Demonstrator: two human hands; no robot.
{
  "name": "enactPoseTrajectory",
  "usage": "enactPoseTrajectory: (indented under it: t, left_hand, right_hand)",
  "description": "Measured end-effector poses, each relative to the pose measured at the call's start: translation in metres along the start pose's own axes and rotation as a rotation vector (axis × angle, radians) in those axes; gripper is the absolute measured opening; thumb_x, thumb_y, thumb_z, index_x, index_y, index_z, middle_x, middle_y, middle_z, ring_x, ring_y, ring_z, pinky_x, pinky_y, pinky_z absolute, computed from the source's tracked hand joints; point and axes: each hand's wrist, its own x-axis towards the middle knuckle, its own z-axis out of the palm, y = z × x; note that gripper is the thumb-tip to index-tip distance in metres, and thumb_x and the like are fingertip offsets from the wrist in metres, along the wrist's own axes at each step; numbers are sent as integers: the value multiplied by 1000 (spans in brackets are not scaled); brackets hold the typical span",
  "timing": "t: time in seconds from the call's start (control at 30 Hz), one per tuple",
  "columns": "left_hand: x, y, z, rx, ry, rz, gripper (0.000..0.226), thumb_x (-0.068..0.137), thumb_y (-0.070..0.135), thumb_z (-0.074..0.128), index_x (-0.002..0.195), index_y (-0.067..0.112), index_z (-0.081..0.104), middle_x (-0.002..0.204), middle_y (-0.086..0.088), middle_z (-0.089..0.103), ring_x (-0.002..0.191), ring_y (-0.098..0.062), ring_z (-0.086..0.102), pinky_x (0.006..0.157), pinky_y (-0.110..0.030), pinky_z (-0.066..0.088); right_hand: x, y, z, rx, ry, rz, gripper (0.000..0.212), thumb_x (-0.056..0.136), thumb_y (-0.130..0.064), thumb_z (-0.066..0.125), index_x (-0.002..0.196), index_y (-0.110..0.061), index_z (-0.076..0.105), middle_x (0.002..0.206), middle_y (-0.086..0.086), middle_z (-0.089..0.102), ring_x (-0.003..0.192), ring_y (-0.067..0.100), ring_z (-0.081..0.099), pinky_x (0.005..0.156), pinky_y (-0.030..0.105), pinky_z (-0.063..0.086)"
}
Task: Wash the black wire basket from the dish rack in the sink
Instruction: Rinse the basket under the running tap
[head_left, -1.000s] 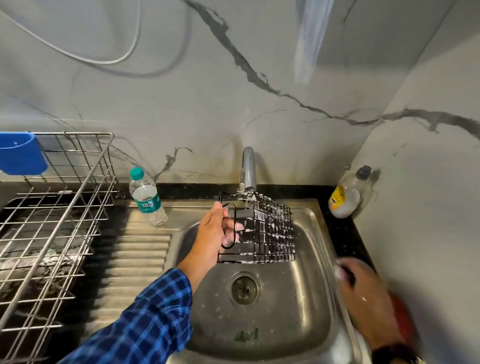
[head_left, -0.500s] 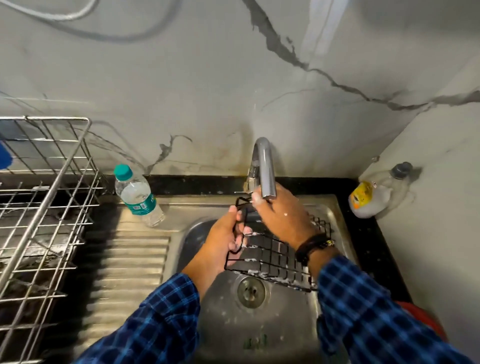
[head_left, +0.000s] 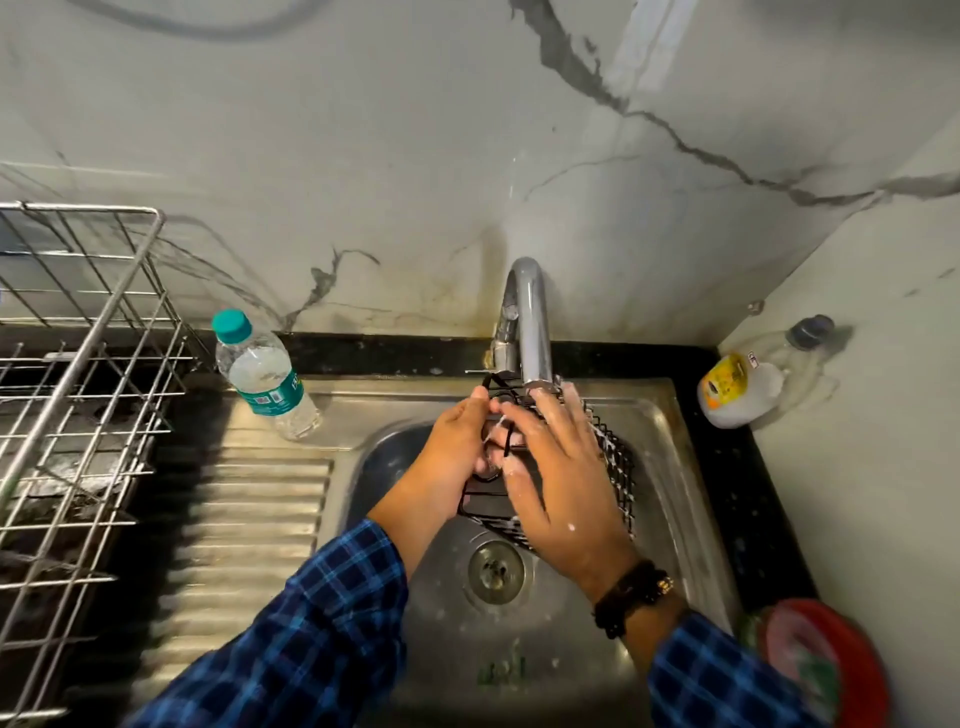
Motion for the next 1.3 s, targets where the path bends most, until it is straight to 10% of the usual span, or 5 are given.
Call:
enactPoseTrajectory:
  t: [0.4, 0.63, 0.83, 1.07, 1.3]
  left_hand:
    - [6, 0, 3, -137, 61, -188, 33, 106, 44, 41, 89, 21, 56, 51, 4, 56, 36, -6, 40, 29, -13, 25]
    - [-9, 1, -11, 8, -66, 82, 33, 108, 42, 35, 96, 15, 50, 54, 3, 56, 39, -6, 45, 33, -14, 29]
    - [-14, 0, -19, 94, -122, 57, 33, 109, 38, 36, 99, 14, 55, 54, 0, 57, 37, -8, 45, 31, -15, 28]
    - [-5, 13, -20, 1103, 256, 719, 30, 103, 38, 48, 132, 30, 51, 123, 4, 56, 99, -9, 58, 88, -30, 54]
    - [-23, 2, 4, 1581, 38, 805, 32, 105, 46, 34, 128, 26, 44, 114, -1, 65, 103, -25, 64, 80, -38, 50]
  right_hand:
    - [59, 10, -24, 191, -169, 584, 51, 99, -55, 43, 69, -16, 56, 62, -3, 49, 58, 15, 47, 57, 29, 32]
    - [49, 7, -14, -199, 393, 310, 30, 96, -42, 54, 107, -15, 61, 100, -3, 61, 79, 5, 54, 61, 18, 44]
    - [62, 25, -17, 490, -204, 458, 32, 107, -35, 39, 99, -21, 66, 76, -5, 60, 62, 3, 54, 63, 19, 42]
    - [61, 25, 3, 504, -33, 693, 37, 103, -37, 45, 85, -9, 63, 66, 1, 48, 58, 16, 46, 54, 31, 36]
    - [54, 26, 10, 955, -2, 848, 31, 105, -31, 47, 92, -10, 64, 72, 7, 64, 56, 15, 58, 51, 30, 48]
